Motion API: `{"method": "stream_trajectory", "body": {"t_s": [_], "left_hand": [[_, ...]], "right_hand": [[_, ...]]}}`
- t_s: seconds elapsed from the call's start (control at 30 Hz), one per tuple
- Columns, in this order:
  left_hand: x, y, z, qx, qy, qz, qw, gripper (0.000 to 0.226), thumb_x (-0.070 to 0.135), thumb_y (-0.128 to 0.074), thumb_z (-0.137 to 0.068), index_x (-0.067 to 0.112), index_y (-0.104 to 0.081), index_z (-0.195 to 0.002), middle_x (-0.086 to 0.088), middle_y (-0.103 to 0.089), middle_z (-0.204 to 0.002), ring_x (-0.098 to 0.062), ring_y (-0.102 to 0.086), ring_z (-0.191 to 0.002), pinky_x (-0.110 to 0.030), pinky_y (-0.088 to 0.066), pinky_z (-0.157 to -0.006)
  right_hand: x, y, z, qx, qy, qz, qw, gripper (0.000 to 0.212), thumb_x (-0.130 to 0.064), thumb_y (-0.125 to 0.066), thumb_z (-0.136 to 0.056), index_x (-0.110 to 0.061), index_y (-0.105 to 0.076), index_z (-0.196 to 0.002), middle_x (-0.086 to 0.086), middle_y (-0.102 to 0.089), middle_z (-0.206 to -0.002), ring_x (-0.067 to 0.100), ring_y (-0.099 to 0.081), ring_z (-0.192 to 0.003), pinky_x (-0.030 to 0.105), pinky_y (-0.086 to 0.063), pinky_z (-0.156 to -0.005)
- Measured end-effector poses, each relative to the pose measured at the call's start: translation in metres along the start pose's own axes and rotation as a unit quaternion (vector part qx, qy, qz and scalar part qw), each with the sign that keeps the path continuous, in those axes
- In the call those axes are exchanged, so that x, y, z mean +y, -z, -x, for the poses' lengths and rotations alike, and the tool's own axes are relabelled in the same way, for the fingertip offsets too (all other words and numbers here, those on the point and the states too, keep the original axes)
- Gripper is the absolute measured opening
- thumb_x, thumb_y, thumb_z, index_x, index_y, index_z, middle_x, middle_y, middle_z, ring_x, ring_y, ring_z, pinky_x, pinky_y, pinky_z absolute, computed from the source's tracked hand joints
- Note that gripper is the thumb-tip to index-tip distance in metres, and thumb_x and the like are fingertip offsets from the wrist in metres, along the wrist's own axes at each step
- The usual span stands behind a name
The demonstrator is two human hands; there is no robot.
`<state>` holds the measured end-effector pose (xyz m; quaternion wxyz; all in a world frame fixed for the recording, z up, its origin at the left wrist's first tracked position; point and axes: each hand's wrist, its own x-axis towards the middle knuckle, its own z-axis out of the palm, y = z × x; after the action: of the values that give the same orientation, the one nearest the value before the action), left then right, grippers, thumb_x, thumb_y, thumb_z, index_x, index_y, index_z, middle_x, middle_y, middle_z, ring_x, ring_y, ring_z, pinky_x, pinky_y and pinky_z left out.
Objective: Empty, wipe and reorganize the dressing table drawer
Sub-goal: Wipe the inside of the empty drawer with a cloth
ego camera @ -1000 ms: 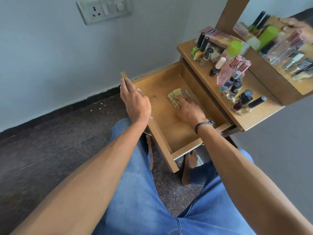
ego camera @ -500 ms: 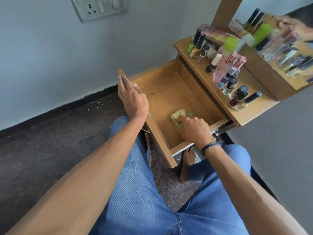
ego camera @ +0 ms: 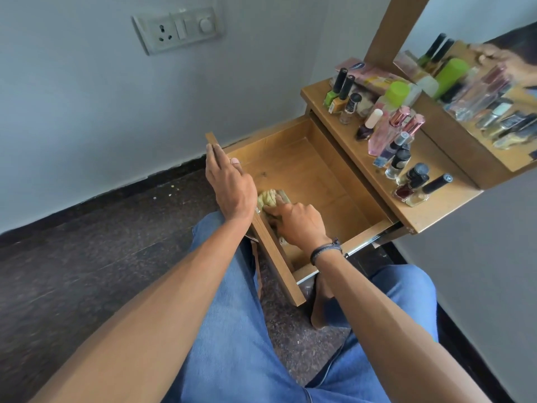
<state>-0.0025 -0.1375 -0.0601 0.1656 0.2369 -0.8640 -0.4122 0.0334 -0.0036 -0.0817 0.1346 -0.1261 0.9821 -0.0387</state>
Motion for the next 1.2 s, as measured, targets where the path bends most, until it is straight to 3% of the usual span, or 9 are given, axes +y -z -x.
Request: {"method": "stream_trajectory", "body": {"t_s": [0.1, 0.3, 0.43, 0.57, 0.67, 0.73, 0.8, 0.93, 1.2], "left_hand": [[0.001, 0.001, 0.001, -0.001, 0.002, -0.004, 1.0, 0.053, 0.018, -0.034, -0.109, 0.007, -0.021, -0.159, -0.004, -0.016, -0.167, -0.023, -0.017, -0.151, -0.029, -0.02, -0.12], [0.001, 0.001, -0.001, 0.001, 0.009, -0.008, 1.0, 0.053, 0.016, -0.034, -0.109, 0.009, -0.021, -0.16, -0.002, -0.016, -0.167, -0.022, -0.016, -0.152, -0.028, -0.02, -0.119], [0.001, 0.0, -0.002, 0.0, 0.006, -0.017, 1.0, 0.053, 0.016, -0.035, -0.109, 0.009, -0.021, -0.16, -0.002, -0.017, -0.167, -0.022, -0.016, -0.151, -0.029, -0.022, -0.119], [0.001, 0.001, -0.002, 0.0, 0.006, -0.014, 1.0, 0.053, 0.017, -0.035, -0.109, 0.009, -0.021, -0.16, -0.001, -0.017, -0.167, -0.02, -0.016, -0.151, -0.026, -0.023, -0.117], [0.001, 0.001, -0.001, 0.0, 0.004, -0.013, 1.0, 0.054, 0.017, -0.035, -0.109, 0.01, -0.02, -0.16, 0.0, -0.016, -0.167, -0.019, -0.015, -0.151, -0.02, -0.019, -0.113], [0.002, 0.001, -0.001, 0.0, 0.002, -0.014, 1.0, 0.054, 0.017, -0.035, -0.109, 0.01, -0.02, -0.16, -0.001, -0.016, -0.167, -0.019, -0.015, -0.152, -0.023, -0.022, -0.115], [0.003, 0.001, -0.002, -0.002, 0.0, -0.017, 1.0, 0.054, 0.016, -0.036, -0.109, 0.01, -0.02, -0.16, -0.001, -0.017, -0.167, -0.019, -0.014, -0.152, -0.026, -0.023, -0.116], [0.003, 0.001, -0.002, -0.004, 0.0, -0.017, 1.0, 0.054, 0.016, -0.036, -0.108, 0.009, -0.02, -0.16, -0.001, -0.017, -0.167, -0.019, -0.014, -0.152, -0.029, -0.024, -0.117], [0.005, 0.002, -0.002, -0.011, 0.006, -0.017, 1.0, 0.054, 0.016, -0.035, -0.109, 0.009, -0.021, -0.16, -0.001, -0.017, -0.167, -0.02, -0.014, -0.152, -0.035, -0.029, -0.118]], "right_hand": [[-0.015, 0.011, -0.031, 0.015, -0.008, -0.017, 1.0, 0.036, -0.037, -0.045, -0.105, -0.034, -0.055, -0.139, 0.004, -0.075, -0.111, 0.029, -0.072, -0.095, 0.033, -0.048, -0.069], [-0.034, 0.037, -0.071, 0.037, -0.001, -0.007, 0.999, 0.029, -0.027, -0.044, -0.106, -0.02, -0.066, -0.123, 0.012, -0.072, -0.113, 0.035, -0.068, -0.106, 0.037, -0.05, -0.078], [-0.021, 0.031, -0.082, 0.043, 0.015, -0.018, 0.999, 0.043, -0.052, -0.038, -0.106, -0.027, -0.07, -0.121, 0.007, -0.071, -0.12, 0.029, -0.062, -0.12, 0.039, -0.05, -0.079], [0.025, 0.04, -0.092, -0.006, -0.018, -0.051, 0.998, 0.044, -0.061, -0.034, -0.104, -0.047, -0.055, -0.14, 0.003, -0.048, -0.155, 0.028, -0.044, -0.141, 0.049, -0.048, -0.103], [0.06, 0.049, -0.107, -0.006, -0.049, -0.048, 0.998, 0.043, -0.044, -0.039, -0.104, -0.04, -0.05, -0.145, 0.016, -0.047, -0.152, 0.035, -0.043, -0.138, 0.048, -0.043, -0.106], [0.069, 0.054, -0.113, -0.012, -0.071, -0.047, 0.996, 0.044, -0.032, -0.037, -0.104, -0.029, -0.044, -0.148, 0.023, -0.048, -0.146, 0.037, -0.039, -0.139, 0.048, -0.041, -0.106], [0.065, 0.053, -0.115, -0.015, -0.077, -0.038, 0.996, 0.046, -0.025, -0.034, -0.103, -0.022, -0.036, -0.149, 0.022, -0.04, -0.153, 0.036, -0.029, -0.143, 0.05, -0.038, -0.107], [0.057, 0.041, -0.111, 0.003, -0.075, -0.05, 0.996, 0.047, -0.029, -0.033, -0.1, -0.02, -0.03, -0.146, 0.01, -0.014, -0.168, 0.036, -0.022, -0.144, 0.051, -0.028, -0.113], [0.051, 0.049, -0.111, -0.013, -0.102, -0.099, 0.99, 0.053, -0.027, -0.035, -0.099, -0.017, -0.025, -0.15, 0.009, -0.014, -0.167, 0.033, -0.017, -0.146, 0.05, -0.02, -0.117]]}}
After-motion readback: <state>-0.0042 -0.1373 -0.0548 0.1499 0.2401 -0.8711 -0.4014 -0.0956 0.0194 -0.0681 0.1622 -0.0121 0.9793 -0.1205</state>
